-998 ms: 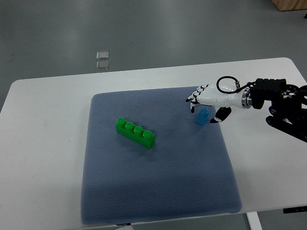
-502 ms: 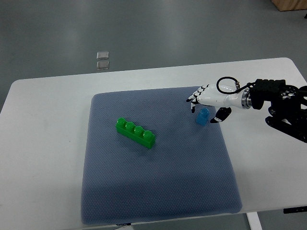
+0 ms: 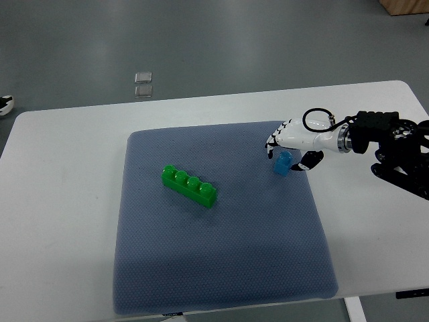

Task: Stack blue block on green block with right hand
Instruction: 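Lower the right hand around the blue block and close its fingers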

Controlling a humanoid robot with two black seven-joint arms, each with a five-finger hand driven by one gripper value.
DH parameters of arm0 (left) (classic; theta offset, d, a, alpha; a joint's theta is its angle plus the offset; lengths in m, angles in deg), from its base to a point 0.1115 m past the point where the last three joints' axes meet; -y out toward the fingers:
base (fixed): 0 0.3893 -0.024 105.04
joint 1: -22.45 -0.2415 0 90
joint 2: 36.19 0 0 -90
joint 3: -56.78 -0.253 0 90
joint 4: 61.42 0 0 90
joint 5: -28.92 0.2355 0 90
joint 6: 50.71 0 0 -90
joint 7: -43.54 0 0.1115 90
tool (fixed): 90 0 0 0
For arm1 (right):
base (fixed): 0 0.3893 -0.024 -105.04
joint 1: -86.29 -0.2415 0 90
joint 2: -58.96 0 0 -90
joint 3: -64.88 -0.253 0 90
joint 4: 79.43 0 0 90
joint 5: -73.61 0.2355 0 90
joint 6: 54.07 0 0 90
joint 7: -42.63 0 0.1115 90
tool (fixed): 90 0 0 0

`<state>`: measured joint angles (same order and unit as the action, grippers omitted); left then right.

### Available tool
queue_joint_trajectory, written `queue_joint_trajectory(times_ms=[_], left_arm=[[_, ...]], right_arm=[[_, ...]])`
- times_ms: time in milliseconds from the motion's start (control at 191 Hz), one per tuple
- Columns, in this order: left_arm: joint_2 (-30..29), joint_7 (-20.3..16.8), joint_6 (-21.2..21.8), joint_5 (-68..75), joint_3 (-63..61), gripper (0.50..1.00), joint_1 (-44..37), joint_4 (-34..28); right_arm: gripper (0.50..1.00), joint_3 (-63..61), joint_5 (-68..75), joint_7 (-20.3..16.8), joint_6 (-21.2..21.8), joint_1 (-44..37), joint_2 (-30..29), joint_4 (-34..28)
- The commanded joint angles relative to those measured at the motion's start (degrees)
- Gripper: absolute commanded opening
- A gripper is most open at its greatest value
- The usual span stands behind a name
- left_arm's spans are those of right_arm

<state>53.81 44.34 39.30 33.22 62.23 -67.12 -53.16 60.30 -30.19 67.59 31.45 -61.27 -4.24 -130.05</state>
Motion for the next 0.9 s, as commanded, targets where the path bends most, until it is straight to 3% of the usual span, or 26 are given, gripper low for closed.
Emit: queue_joint_trajectory(times_ms=[0,125,638,842,894], left_arm=[[0.00,-0.01,0.00,0.01,0.00,1.000,0.01,0.00],[0.00,-0.01,0.00,-0.07,0.00,1.000,0.01,0.00],[0.00,0.07,0.00,0.01,0.00,1.000,0.01,0.00],[0.00,-0.01,0.00,0.01,0.00,1.000,0.01,0.00],[0.00,-0.01,0.00,0.01,0.00,1.000,0.01,0.00]], right_arm=[[0.768,0.01,-0.08,0.00,0.09,-0.01,0.00,0.00],[0.756,0.27,-1.13,0.00,0.09,-0.10,0.00,0.00],[0.625,0.36,-2.10,0.00,0.09,-0.18,0.09,0.00],[0.611,0.36,-2.19,0.00,0.09,-0.18,0.09,0.00],[0.582,0.36,-2.28,0.00,0.09,-0.18,0.09,0.00]])
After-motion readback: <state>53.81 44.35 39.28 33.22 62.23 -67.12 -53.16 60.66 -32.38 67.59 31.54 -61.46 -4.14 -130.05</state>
